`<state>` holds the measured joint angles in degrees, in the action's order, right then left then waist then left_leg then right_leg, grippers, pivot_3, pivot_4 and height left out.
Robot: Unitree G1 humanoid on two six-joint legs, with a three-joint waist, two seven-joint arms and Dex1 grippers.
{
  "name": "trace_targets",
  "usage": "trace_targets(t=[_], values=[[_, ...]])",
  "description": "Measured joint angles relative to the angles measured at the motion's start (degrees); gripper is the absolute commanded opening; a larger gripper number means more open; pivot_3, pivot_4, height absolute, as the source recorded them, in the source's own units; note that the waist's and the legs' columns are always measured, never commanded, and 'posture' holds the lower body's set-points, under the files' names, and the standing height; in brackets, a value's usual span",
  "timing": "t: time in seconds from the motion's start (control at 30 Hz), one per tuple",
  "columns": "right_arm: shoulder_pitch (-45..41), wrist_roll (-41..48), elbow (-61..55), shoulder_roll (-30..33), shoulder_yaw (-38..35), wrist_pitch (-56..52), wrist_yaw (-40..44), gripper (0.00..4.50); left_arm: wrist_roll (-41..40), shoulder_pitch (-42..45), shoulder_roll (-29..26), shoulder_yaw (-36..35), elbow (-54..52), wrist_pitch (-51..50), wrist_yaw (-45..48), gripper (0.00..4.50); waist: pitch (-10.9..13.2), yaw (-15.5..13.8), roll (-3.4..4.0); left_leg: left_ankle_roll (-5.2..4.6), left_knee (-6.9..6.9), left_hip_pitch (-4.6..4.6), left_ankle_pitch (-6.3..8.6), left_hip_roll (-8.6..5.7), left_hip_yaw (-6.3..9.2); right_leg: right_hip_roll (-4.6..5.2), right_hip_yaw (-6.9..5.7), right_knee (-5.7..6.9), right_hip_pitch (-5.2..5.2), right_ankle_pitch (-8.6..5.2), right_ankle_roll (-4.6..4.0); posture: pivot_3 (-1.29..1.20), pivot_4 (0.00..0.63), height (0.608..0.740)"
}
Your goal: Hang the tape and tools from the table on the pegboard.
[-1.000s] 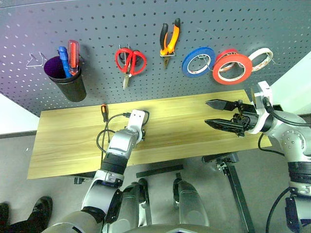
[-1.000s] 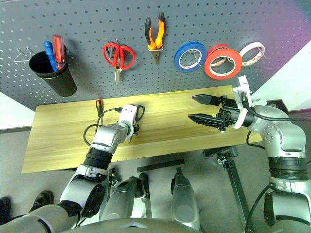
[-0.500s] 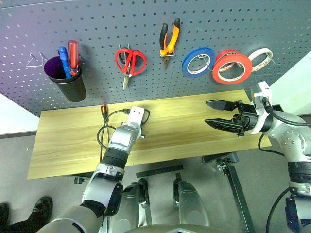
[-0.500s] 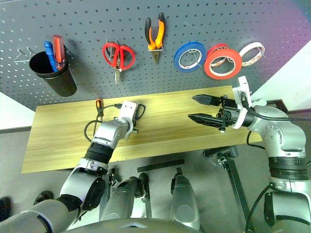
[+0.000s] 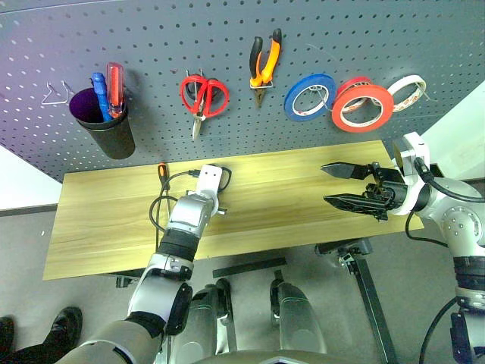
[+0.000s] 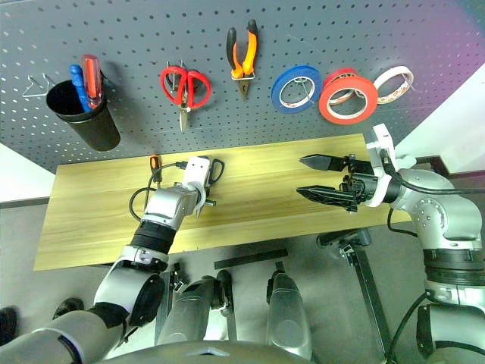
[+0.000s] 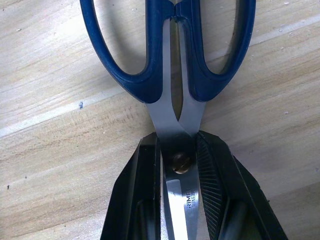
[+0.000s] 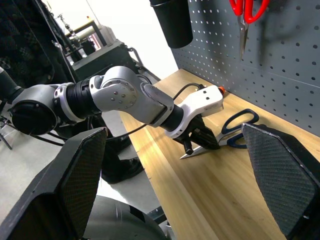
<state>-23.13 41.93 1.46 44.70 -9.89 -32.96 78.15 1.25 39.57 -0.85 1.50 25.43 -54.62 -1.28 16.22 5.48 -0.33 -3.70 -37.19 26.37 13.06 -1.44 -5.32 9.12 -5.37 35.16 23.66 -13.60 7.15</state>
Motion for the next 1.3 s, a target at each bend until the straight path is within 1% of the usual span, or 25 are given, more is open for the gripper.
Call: trace_targets(t=[0.37,0.63,0.87,1.17,1.2,1.3], values=[[-0.22,2.29,-0.02,0.38,-1.12,-0.92,3.22,4.50,-0.03,-2.94,1.06,0.04,-4.87,-2.30,0.01,0.69,0.00,-0.03,0.00,-0.02,0.01,0.01,0.01,0.00,-0.01,0.01,0.00,-0.01,0.01,0.00,0.00,-0.33,0.301,0.740],[0.83,3.17,-0.83,0.61,-1.55,-0.33,6.10,4.50,-0.09,-5.62,0.32,0.19,-9.44,-4.15,0.63,0.69,0.01,0.00,0.00,-0.02,0.02,0.03,0.01,0.00,-0.03,0.01,0.00,-0.02,0.05,0.00,0.00,-0.32,0.301,0.740],[0.68,-4.76,1.50,0.12,2.06,7.07,4.41,4.50,-0.70,-8.53,-0.52,2.36,-16.17,-7.19,3.61,0.69,0.04,-0.23,0.01,0.05,0.02,0.12,-0.02,-0.01,-0.06,0.03,0.00,-0.02,0.14,0.00,0.00,-0.31,0.298,0.740],[-0.64,-7.03,5.04,0.10,2.78,9.63,5.05,4.50,-1.78,-9.43,-2.43,3.78,-28.78,-14.56,5.94,0.69,0.05,-0.11,0.01,0.12,0.02,0.11,-0.07,-0.01,-0.15,0.04,0.00,0.00,0.15,0.00,0.00,-0.29,0.285,0.740],[-0.93,-7.29,5.50,0.09,2.85,9.91,5.15,4.50,-1.82,-9.64,-3.02,4.48,-29.76,-15.07,6.27,0.69,0.05,-0.12,0.01,0.12,0.01,0.11,-0.07,-0.01,-0.15,0.04,0.00,0.00,0.15,0.00,0.00,-0.29,0.284,0.740],[-1.95,-8.33,7.82,-0.01,3.10,11.28,5.58,4.50,-1.75,-10.71,-7.29,9.02,-33.45,-14.68,8.44,0.69,0.05,-0.10,0.01,0.23,0.02,0.10,-0.14,-0.01,-0.18,0.04,0.00,0.00,0.16,0.00,0.00,-0.28,0.278,0.740]])
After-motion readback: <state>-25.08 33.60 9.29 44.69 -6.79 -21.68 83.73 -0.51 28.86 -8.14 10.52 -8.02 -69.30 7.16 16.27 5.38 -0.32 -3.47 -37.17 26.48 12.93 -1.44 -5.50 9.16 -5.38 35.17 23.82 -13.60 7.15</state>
